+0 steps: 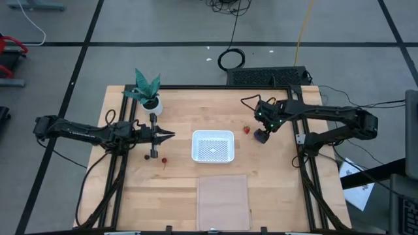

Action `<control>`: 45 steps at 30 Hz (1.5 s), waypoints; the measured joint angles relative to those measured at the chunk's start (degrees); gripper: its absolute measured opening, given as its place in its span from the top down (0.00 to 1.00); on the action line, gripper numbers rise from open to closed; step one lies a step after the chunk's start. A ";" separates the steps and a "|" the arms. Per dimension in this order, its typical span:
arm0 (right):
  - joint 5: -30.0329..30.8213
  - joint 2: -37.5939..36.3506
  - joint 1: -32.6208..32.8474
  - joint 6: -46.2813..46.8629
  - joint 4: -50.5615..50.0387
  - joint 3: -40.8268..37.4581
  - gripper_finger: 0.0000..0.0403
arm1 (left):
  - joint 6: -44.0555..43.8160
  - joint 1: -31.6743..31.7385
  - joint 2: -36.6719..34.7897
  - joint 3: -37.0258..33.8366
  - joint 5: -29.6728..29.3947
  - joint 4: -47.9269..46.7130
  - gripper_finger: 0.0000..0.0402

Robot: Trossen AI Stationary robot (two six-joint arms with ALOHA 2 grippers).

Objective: Pick and placing Produce into tupperware
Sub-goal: Put the purple grapes into the white bin

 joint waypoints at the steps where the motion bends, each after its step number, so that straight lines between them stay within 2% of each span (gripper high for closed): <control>1: 0.02 0.00 0.00 0.09 0.88 -0.52 0.28 | 0.00 0.01 -0.01 0.00 0.00 0.00 0.92; 7: 0.03 0.00 0.00 0.48 7.05 -3.11 0.28 | 0.02 0.01 0.00 0.00 0.00 0.00 0.92; 29: 1.15 0.04 -1.79 0.51 6.38 -3.51 0.24 | -0.02 0.00 0.00 0.00 0.00 -0.08 0.92; 45: -0.22 0.07 -1.07 3.05 18.70 -12.02 0.24 | -0.02 0.00 -0.02 0.00 0.00 -0.53 0.92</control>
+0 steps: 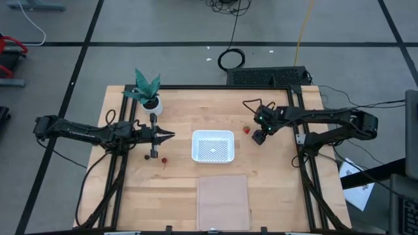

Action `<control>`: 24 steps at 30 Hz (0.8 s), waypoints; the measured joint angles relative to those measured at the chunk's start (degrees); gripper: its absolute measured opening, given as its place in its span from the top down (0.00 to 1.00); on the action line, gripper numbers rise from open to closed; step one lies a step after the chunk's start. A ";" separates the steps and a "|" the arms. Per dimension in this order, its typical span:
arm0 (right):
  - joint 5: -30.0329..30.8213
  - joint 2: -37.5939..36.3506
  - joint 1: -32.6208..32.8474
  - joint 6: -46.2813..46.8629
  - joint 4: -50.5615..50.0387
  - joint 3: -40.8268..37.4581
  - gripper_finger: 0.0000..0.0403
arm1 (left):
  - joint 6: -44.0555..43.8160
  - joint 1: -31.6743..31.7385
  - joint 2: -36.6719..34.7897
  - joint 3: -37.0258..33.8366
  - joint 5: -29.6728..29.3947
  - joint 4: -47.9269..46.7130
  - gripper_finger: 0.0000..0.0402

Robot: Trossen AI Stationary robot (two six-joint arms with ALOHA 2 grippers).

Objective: Pick and placing Produce into tupperware
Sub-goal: Put the purple grapes into the white bin

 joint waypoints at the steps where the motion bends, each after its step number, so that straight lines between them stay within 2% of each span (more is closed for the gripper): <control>1: 0.00 0.00 0.00 0.33 0.30 -0.51 0.24 | 0.00 -0.01 0.00 0.00 0.00 0.00 0.92; 14: 0.09 3.17 0.00 0.26 9.45 -4.72 0.24 | 0.02 0.01 0.00 0.00 0.01 0.04 0.92; 24: 0.66 6.01 0.00 -1.20 10.48 -4.83 0.27 | 0.04 -0.01 0.00 0.00 0.00 0.04 0.92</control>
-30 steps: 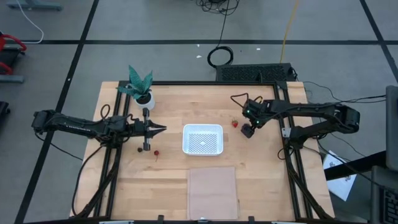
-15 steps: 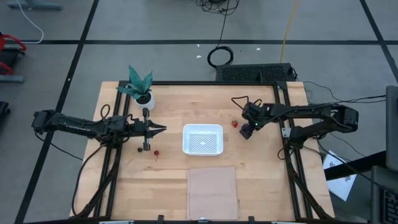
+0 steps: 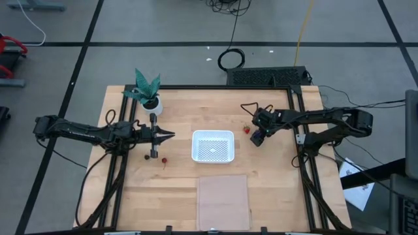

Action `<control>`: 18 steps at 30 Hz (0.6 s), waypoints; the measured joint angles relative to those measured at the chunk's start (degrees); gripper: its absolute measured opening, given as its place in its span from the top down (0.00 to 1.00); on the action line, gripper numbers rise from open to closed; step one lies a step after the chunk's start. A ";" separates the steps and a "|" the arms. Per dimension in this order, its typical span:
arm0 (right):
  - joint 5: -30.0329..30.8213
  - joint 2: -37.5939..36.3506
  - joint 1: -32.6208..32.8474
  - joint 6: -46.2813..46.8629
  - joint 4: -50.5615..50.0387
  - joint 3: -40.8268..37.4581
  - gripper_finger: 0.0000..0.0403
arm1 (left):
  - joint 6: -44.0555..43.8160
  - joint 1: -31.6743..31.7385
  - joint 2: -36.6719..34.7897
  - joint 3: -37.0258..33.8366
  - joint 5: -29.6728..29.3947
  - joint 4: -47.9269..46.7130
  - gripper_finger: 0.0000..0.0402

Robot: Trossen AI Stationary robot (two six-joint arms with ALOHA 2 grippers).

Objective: Pick and placing Produce into tupperware
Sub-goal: Put the purple grapes into the white bin

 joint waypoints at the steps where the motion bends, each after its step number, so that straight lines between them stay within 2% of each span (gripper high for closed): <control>1: 0.04 -0.32 0.02 -0.06 0.02 -0.04 0.28 | 0.00 0.00 0.02 0.00 0.02 0.00 0.92; 10: 0.24 -0.62 -0.02 -0.40 0.52 -0.15 0.53 | 0.00 0.00 0.00 0.00 0.00 0.02 0.92; 15: -0.40 -1.53 0.00 -0.61 0.33 -0.03 0.53 | 0.00 0.00 0.00 0.00 0.00 0.01 0.92; 18: -1.55 -2.42 0.15 -0.65 -3.70 1.23 0.50 | 0.00 0.01 0.00 0.00 0.00 0.02 0.92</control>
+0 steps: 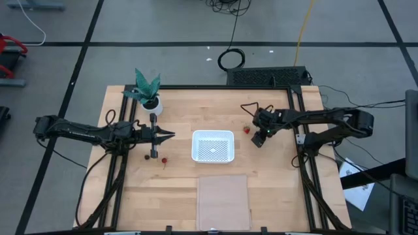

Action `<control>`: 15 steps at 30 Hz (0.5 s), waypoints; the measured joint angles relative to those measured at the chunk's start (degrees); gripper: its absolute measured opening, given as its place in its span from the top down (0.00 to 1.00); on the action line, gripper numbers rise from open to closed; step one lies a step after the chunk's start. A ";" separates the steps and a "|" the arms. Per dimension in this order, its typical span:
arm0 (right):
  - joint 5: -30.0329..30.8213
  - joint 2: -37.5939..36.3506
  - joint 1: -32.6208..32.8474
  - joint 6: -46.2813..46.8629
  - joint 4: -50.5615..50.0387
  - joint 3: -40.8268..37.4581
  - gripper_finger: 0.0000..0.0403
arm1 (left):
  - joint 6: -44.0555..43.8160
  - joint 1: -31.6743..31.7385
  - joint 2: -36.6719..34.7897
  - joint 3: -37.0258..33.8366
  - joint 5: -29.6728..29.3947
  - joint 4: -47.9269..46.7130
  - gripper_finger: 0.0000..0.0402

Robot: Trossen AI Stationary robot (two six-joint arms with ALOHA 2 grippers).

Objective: Pick and placing Produce into tupperware
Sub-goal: Put the purple grapes into the white bin

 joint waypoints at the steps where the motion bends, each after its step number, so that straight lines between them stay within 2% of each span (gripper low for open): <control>1: -0.15 -0.19 0.05 -0.20 -1.46 0.85 0.49 | 0.00 0.01 0.00 0.00 0.00 0.00 0.92; 6: 0.35 -0.46 -0.01 -1.47 -8.01 4.77 0.49 | 0.00 0.00 0.02 0.00 0.00 0.00 0.92; 15: -0.73 -0.51 0.93 -3.29 -13.49 11.45 0.51 | 0.00 0.01 0.00 0.00 0.00 0.00 0.92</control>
